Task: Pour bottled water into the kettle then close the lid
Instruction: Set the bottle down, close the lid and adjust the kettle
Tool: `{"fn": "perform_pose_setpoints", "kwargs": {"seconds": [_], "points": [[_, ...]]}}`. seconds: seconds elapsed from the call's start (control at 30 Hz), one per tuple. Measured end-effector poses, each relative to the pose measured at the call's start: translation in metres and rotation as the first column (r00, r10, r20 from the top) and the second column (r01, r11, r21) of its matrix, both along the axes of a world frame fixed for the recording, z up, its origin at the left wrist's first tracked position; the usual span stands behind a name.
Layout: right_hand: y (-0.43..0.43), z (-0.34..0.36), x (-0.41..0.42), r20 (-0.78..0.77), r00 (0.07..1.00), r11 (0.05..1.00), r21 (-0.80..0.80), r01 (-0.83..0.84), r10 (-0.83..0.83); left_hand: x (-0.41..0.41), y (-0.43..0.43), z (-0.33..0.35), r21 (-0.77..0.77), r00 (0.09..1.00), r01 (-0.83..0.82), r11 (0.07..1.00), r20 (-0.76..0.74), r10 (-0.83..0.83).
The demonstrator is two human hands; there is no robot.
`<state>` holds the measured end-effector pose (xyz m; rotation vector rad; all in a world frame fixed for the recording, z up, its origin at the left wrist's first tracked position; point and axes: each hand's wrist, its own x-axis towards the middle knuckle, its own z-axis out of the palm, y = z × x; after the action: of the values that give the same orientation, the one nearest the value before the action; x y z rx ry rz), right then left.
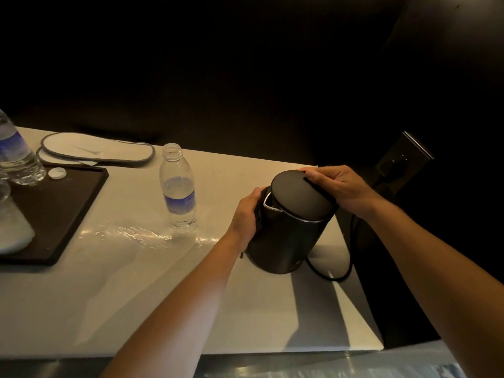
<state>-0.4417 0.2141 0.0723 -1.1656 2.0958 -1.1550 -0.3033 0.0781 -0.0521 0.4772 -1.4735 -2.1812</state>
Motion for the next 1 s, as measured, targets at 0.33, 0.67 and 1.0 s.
{"fn": "perform_pose_setpoints", "kwargs": {"seconds": [0.33, 0.67, 1.0], "points": [[0.012, -0.015, 0.016, -0.142, 0.965, 0.974, -0.091, 0.209, -0.221, 0.006, 0.027, -0.036, 0.033, 0.973, -0.229, 0.973, -0.023, 0.23], [0.025, -0.035, 0.056, -0.499, 0.744, 0.867, -0.029, 0.498, -0.444, 0.011, 0.054, -0.041, -0.056, 0.901, -0.431, 0.9, -0.073, 0.427], [0.035, -0.042, 0.1, -0.146, 0.892, 0.902, 0.001, 0.432, -0.427, 0.007, 0.096, -0.05, -0.087, 0.743, -0.668, 0.739, -0.043, 0.667]]}}
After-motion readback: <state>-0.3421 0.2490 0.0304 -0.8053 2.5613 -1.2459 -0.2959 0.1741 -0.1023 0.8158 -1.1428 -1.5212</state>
